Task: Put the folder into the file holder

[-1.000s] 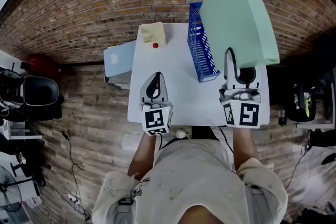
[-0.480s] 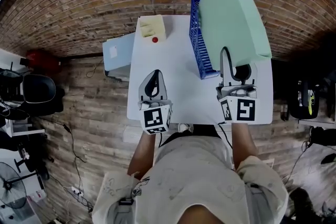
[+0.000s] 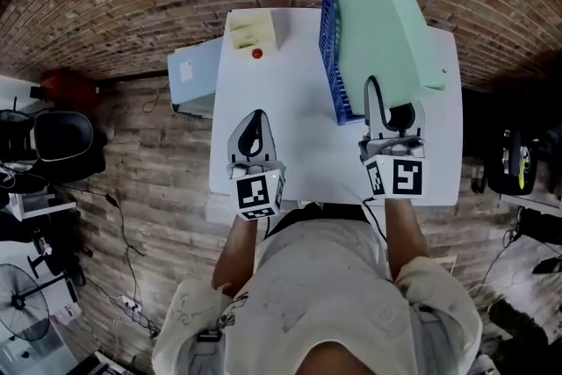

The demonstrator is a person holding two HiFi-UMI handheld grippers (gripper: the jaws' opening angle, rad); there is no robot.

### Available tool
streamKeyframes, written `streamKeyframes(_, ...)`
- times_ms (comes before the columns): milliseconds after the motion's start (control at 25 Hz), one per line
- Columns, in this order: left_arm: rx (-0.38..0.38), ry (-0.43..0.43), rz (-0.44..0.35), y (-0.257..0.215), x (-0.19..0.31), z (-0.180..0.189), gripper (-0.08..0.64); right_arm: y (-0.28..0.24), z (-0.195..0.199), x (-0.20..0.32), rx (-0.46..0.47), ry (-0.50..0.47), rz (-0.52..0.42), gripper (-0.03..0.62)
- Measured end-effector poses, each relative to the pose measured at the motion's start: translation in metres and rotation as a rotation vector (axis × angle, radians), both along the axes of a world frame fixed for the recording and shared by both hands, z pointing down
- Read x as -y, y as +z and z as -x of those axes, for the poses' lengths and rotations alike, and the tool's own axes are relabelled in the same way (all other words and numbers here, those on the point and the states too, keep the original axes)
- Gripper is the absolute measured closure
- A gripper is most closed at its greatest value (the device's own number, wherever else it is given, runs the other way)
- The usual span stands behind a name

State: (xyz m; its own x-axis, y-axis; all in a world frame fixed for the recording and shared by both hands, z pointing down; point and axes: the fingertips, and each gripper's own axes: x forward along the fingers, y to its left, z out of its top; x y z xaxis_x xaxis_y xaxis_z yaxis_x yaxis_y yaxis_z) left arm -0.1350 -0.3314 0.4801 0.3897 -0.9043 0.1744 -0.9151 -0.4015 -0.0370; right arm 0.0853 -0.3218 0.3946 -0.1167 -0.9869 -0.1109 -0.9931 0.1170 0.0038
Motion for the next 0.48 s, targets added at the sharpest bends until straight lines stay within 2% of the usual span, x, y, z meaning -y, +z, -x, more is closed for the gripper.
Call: streamKeyframes(480, 0.006, 0.012, 0.037, 0.014, 0.013, -0.018, 0.548, 0.053, 0.000, 0.011, -0.026, -0.023, 0.101, 0.419)
